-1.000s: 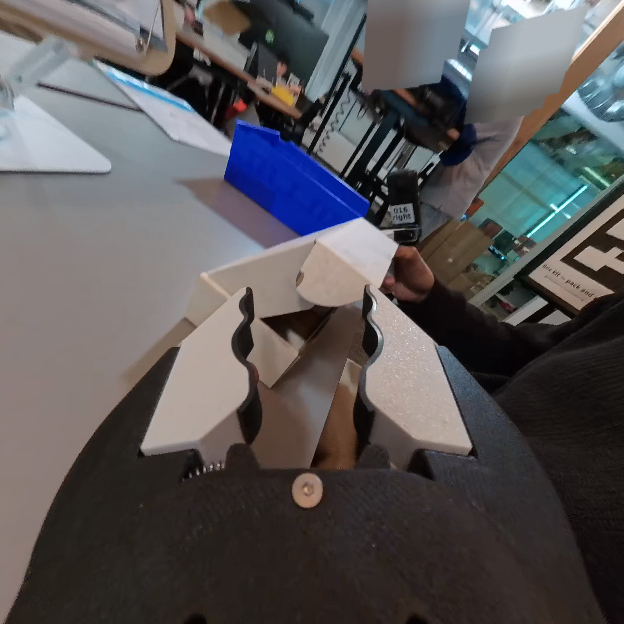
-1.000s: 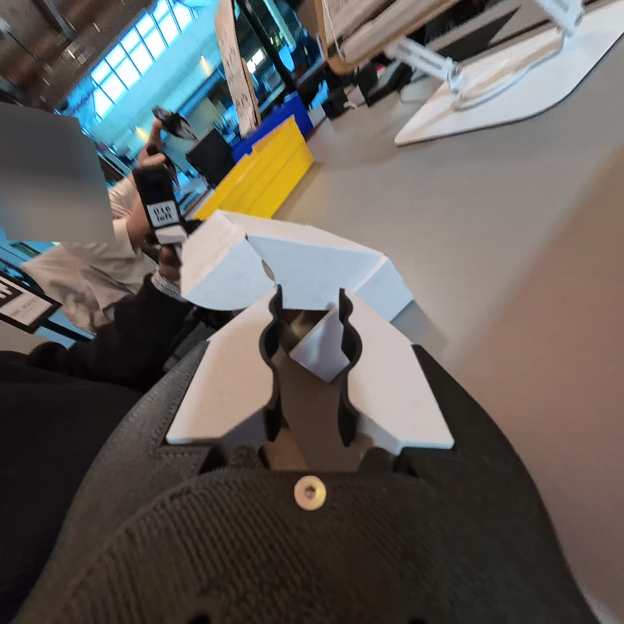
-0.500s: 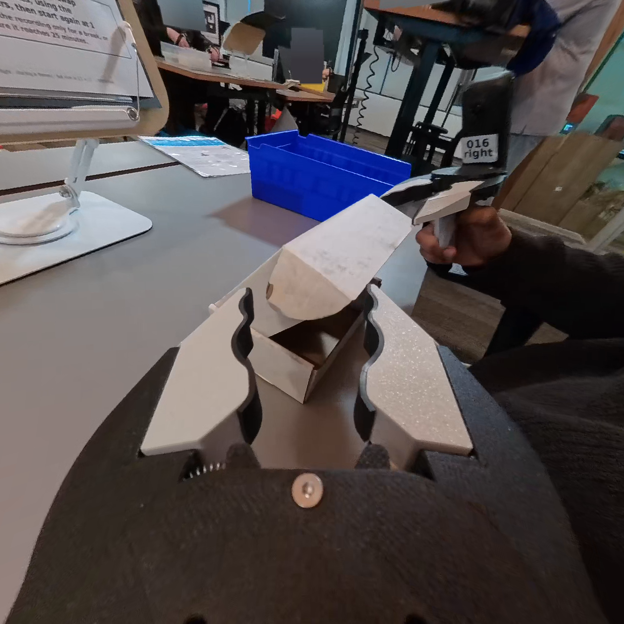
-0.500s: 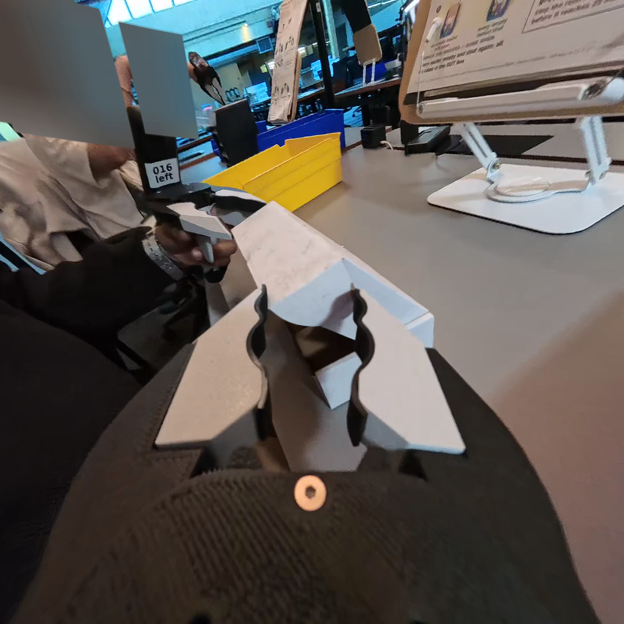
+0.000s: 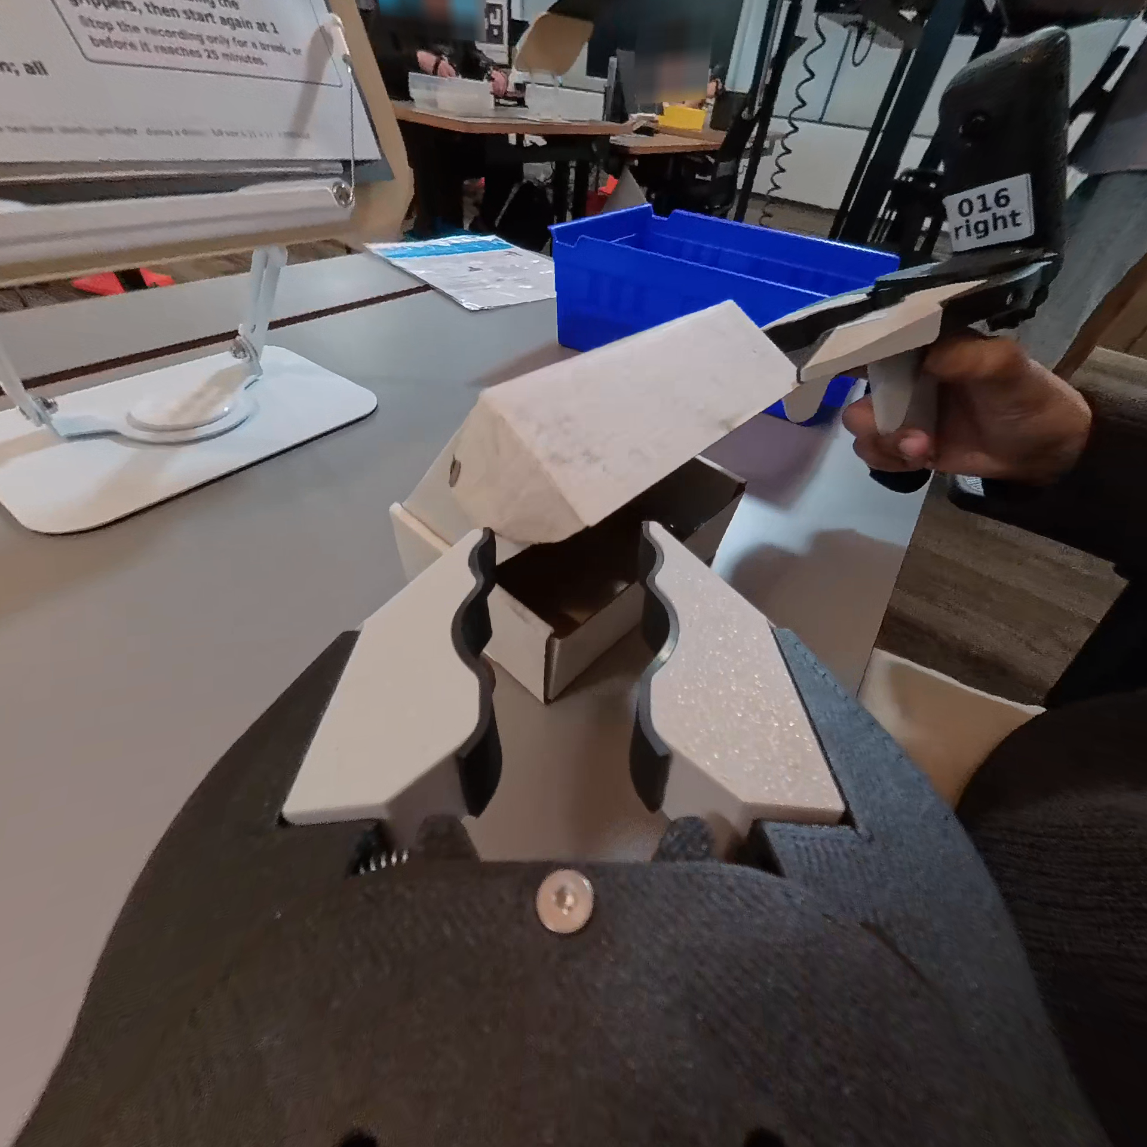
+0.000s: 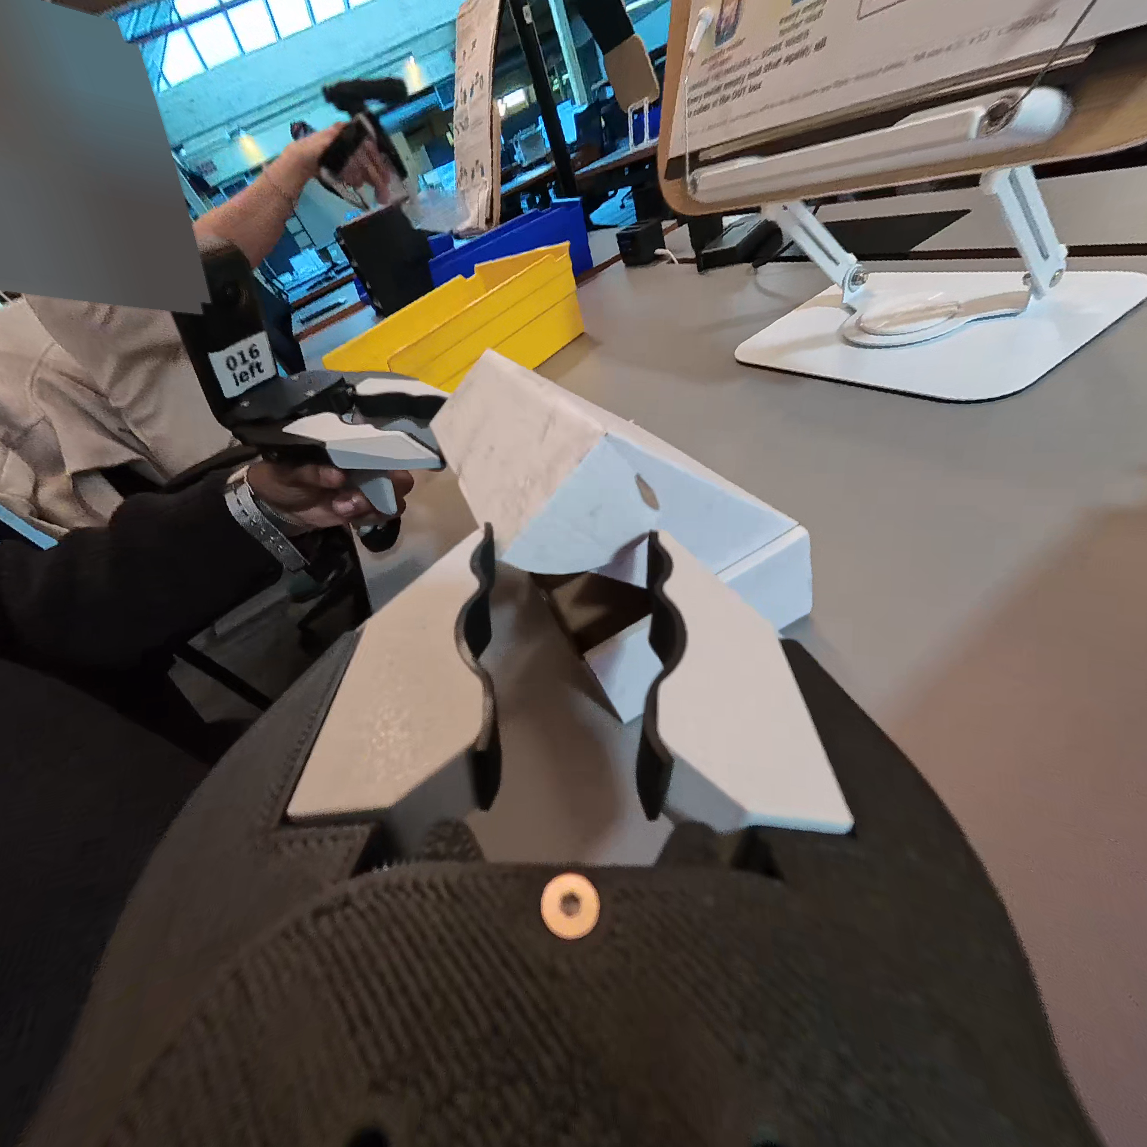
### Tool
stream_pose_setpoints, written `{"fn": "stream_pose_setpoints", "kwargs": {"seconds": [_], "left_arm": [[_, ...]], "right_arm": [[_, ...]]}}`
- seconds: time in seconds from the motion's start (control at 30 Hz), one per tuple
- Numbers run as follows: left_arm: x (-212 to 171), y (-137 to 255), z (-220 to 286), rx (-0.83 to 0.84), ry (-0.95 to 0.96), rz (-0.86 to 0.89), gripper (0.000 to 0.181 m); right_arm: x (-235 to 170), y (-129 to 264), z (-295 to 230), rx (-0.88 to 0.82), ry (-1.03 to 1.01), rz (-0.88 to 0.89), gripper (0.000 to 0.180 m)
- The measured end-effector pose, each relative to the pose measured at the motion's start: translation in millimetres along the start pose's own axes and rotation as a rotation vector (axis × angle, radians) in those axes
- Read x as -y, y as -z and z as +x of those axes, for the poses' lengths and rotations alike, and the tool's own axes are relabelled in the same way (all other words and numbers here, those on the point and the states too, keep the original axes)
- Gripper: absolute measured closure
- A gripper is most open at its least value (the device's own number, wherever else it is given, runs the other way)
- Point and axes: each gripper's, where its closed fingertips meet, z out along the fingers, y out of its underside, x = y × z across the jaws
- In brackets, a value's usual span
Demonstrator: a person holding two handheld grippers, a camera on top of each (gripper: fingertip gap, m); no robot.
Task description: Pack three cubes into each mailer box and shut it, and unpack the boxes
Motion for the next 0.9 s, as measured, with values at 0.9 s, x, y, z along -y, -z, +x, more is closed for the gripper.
{"fn": "stream_pose_setpoints", "kwargs": {"seconds": [0.9], "left_arm": [[-3, -10, 0, 0.18, -0.283, 0.023, 0.145]], "right_arm": [[-6, -3, -3, -0.37, 0.644, -0.155, 0.154]]}}
